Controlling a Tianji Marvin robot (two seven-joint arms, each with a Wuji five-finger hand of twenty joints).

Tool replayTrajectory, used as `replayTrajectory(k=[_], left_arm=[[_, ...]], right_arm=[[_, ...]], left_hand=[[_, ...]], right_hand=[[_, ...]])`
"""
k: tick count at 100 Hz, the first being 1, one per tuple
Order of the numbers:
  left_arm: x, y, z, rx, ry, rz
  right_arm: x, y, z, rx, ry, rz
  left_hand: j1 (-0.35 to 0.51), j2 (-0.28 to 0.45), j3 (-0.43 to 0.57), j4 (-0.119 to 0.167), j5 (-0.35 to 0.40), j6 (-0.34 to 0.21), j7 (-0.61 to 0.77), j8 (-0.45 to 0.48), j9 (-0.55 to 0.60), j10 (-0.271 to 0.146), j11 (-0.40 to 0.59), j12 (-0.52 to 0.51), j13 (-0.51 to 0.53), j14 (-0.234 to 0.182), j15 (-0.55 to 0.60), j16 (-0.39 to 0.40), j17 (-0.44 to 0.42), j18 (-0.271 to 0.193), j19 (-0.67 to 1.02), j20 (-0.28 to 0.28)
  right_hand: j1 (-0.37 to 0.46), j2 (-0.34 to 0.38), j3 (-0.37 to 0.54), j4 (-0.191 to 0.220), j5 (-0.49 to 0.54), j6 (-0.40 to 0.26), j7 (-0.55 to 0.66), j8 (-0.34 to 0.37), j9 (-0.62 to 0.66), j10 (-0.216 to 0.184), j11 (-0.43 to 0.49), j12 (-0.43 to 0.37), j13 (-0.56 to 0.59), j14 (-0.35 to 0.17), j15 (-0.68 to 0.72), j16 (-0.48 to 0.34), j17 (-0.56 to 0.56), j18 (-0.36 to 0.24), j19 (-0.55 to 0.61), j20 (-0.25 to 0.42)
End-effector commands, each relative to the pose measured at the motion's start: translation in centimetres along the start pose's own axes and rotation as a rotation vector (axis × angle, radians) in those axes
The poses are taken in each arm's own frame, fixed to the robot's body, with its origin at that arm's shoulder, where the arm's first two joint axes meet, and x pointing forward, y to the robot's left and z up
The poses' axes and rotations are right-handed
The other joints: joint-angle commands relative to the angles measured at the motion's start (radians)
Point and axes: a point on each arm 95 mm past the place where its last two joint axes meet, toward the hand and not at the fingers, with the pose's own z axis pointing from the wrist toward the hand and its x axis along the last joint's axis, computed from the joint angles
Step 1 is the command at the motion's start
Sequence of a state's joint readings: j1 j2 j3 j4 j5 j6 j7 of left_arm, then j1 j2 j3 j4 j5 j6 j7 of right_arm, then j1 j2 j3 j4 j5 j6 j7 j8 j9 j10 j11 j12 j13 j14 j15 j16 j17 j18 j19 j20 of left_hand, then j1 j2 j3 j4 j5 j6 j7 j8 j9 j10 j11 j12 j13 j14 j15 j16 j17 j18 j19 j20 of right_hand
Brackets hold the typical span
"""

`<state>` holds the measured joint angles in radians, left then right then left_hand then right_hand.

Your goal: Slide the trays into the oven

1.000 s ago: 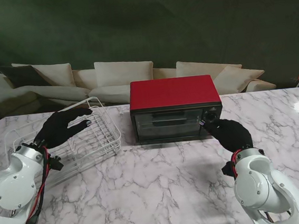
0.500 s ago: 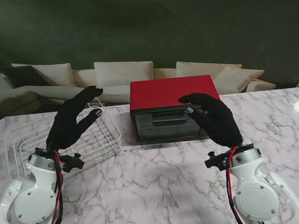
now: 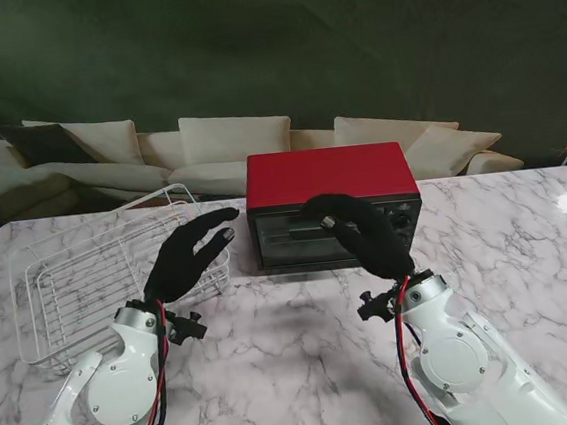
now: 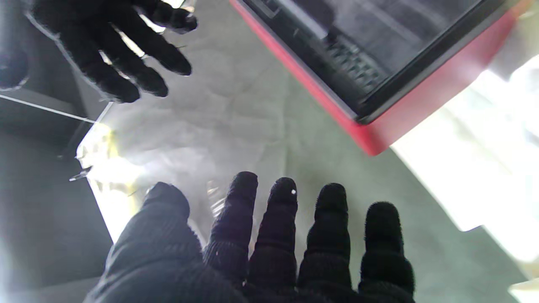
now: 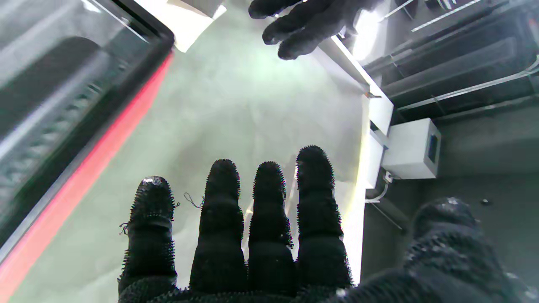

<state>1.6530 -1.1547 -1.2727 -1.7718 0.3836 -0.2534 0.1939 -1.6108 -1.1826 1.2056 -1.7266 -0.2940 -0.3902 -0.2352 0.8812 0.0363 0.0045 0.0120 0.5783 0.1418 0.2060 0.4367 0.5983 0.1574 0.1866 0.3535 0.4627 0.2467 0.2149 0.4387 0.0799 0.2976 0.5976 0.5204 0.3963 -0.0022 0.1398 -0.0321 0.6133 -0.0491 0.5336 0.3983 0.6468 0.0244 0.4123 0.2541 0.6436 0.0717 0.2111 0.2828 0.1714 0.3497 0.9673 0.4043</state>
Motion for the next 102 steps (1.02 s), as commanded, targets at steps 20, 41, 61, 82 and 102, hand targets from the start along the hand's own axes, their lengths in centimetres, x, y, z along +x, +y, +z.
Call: replayTrajectory(k=[20, 41, 61, 82, 102], left_arm=[[-3.4, 1.1, -0.5, -0.036, -0.128, -0.026], [-3.7, 0.3, -1.3, -0.062, -0.128, 0.009], [-3.5, -0.1, -1.4, -0.061, -0.114, 0.026], [-3.5, -0.3, -1.3, -0.059, -0.113, 0.029], [-3.5, -0.4, -1.2, -0.054, -0.120, 0.026]], right_arm=[[-3.4, -0.9, -1.3, 0.041, -0.119, -0.010], [-3.4, -0.6, -1.4, 0.032, -0.123, -0.008], [-3.5, -0.6, -1.0, 0.037, -0.118, -0.003], [-3.6, -0.7, -0.8, 0.042, -0.123, 0.011], [-3.5, -0.6, -0.8, 0.037, -0.126, 0.006]], left_hand=[[0.024, 0.044, -0.029, -0.004, 0.010, 0.014, 0.007, 0.003, 0.004, -0.014, 0.031, 0.017, 0.005, -0.017, 0.021, 0.026, -0.027, -0.013, 0.007, 0.018], [0.023, 0.045, -0.030, -0.006, 0.013, 0.014, 0.009, -0.001, 0.011, -0.011, 0.031, 0.013, 0.011, -0.011, 0.023, 0.028, -0.022, -0.008, 0.008, 0.021], [0.024, 0.047, -0.030, -0.007, 0.012, 0.016, 0.006, -0.005, 0.013, -0.009, 0.028, 0.011, 0.011, -0.008, 0.024, 0.029, -0.021, -0.007, 0.009, 0.024], [0.025, 0.047, -0.030, -0.007, 0.011, 0.017, 0.004, -0.007, 0.013, -0.007, 0.026, 0.011, 0.011, -0.006, 0.025, 0.030, -0.022, -0.006, 0.010, 0.025], [0.025, 0.047, -0.030, -0.007, 0.009, 0.018, 0.002, -0.008, 0.013, -0.007, 0.026, 0.011, 0.011, -0.005, 0.025, 0.030, -0.024, -0.006, 0.010, 0.026]], right_hand=[[-0.021, -0.013, 0.038, -0.010, -0.026, -0.037, 0.014, -0.032, 0.003, -0.035, -0.026, -0.011, -0.020, -0.040, -0.033, -0.021, -0.018, -0.046, -0.032, -0.017], [-0.022, -0.016, 0.043, -0.010, -0.023, -0.035, 0.017, -0.039, 0.009, -0.029, -0.027, -0.012, -0.016, -0.039, -0.033, -0.022, -0.016, -0.045, -0.034, -0.015], [-0.023, -0.020, 0.048, -0.010, -0.020, -0.035, 0.018, -0.044, 0.013, -0.028, -0.024, -0.010, -0.013, -0.042, -0.033, -0.022, -0.013, -0.044, -0.035, -0.012], [-0.025, -0.021, 0.053, -0.011, -0.020, -0.032, 0.019, -0.048, 0.015, -0.023, -0.022, -0.009, -0.012, -0.042, -0.032, -0.022, -0.011, -0.045, -0.036, -0.010], [-0.025, -0.022, 0.058, -0.011, -0.019, -0.029, 0.020, -0.050, 0.014, -0.021, -0.020, -0.008, -0.011, -0.041, -0.032, -0.023, -0.010, -0.045, -0.035, -0.008]])
